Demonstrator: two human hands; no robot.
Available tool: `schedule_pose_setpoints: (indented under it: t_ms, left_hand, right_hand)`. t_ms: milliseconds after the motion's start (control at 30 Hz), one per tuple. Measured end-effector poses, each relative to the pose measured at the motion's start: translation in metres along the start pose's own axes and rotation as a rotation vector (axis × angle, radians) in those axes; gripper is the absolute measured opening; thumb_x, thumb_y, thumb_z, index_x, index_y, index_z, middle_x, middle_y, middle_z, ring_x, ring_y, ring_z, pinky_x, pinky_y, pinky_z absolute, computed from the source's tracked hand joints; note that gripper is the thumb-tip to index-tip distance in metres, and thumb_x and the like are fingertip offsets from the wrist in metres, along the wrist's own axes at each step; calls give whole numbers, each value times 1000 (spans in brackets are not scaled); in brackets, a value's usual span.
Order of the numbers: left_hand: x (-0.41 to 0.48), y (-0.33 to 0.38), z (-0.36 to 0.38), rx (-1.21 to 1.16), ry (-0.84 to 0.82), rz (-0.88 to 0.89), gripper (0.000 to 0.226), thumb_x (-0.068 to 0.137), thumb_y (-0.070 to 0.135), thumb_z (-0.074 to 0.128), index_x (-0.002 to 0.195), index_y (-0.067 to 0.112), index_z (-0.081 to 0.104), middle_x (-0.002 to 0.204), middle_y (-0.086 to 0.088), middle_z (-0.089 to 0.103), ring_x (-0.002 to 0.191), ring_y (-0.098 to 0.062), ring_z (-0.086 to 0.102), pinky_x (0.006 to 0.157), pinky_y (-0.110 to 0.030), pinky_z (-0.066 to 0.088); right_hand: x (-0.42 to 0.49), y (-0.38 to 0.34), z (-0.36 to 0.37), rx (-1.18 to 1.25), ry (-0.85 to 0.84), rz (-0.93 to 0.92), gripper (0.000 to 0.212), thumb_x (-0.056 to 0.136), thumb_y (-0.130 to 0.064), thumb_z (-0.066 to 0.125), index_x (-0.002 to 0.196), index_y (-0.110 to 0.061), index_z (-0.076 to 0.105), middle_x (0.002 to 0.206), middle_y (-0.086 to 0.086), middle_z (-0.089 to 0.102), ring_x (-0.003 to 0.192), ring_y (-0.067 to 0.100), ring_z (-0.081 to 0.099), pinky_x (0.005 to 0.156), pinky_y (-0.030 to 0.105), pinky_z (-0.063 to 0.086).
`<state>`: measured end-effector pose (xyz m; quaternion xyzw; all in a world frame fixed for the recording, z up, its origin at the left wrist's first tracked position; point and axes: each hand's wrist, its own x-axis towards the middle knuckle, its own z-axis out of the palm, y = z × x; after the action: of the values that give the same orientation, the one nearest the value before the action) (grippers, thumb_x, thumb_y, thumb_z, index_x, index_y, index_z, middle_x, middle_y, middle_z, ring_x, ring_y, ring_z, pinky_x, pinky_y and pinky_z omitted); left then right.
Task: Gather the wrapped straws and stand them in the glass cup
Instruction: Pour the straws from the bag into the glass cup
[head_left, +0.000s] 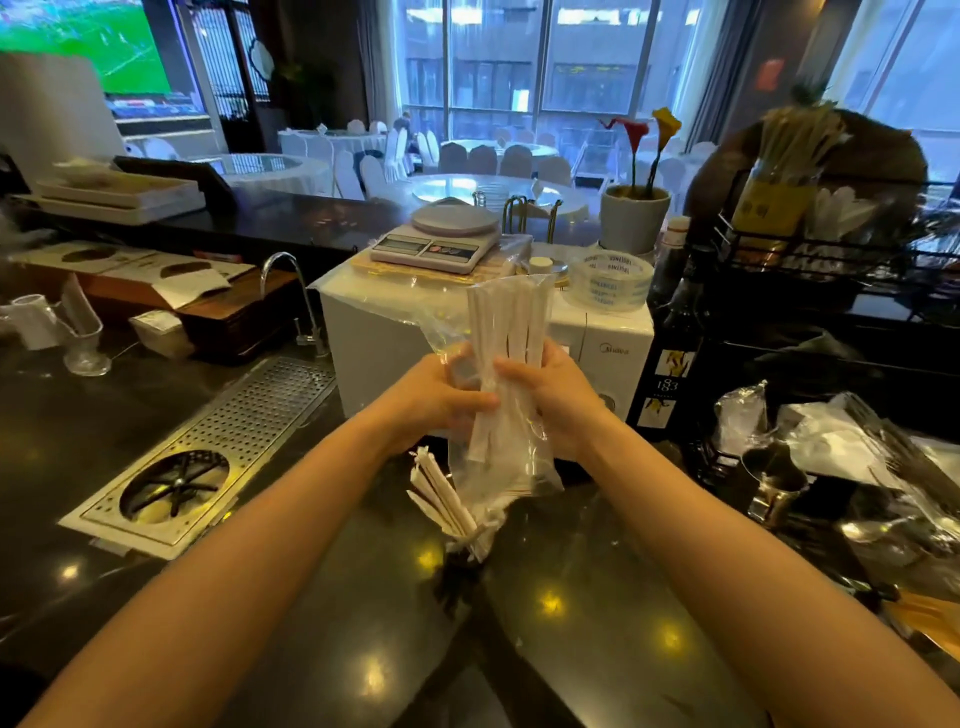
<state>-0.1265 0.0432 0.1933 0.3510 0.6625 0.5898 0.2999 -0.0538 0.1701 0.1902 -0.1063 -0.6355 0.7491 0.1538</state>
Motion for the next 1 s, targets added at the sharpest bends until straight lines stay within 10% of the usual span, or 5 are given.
schedule_pose_setpoints:
  t_ms: [233, 467, 633, 767, 1000]
  left_hand:
    - [20, -27, -28, 38, -13, 20, 43, 80, 1, 61, 108, 32, 52, 97, 4, 69, 85, -6, 69, 68, -19, 57]
    - [25, -51, -33, 49, -49, 1, 48, 81, 0, 60, 116, 29, 48, 102, 1, 66, 96, -11, 65, 83, -30, 56]
    - [23, -66, -31, 64, -63, -10, 52, 82, -3, 58, 120, 30, 46, 96, 7, 66, 82, 2, 67, 67, -13, 55]
    - [21, -64, -32, 80, -60, -8, 50, 83, -1, 57, 112, 38, 48, 103, 10, 62, 91, -1, 62, 69, -12, 55]
    - [17, -57, -35, 108, -32, -61, 35, 89, 9, 52, 120, 23, 54, 122, -4, 60, 110, -20, 59, 93, -36, 51]
  right_hand:
    - [20, 21, 9, -38, -19, -6, 33, 88, -5, 52, 117, -21, 47, 118, 12, 57, 112, 32, 56, 96, 52, 47]
    - [22, 49, 3, -68, -6, -15, 31, 86, -6, 55, 99, -34, 50, 103, 1, 60, 101, 21, 59, 94, 47, 48]
    - [19, 58, -3, -139, -36, -45, 38, 85, -7, 57, 102, -40, 54, 107, -2, 58, 103, 20, 59, 78, 29, 55]
    - [17, 58, -7, -226, -30, -36, 39, 84, -12, 60, 106, -44, 52, 111, -2, 59, 112, 22, 55, 97, 39, 45]
    - [11, 57, -7, -253, -42, -17, 32, 87, -15, 57, 103, -43, 54, 116, 1, 60, 115, 24, 54, 104, 44, 40]
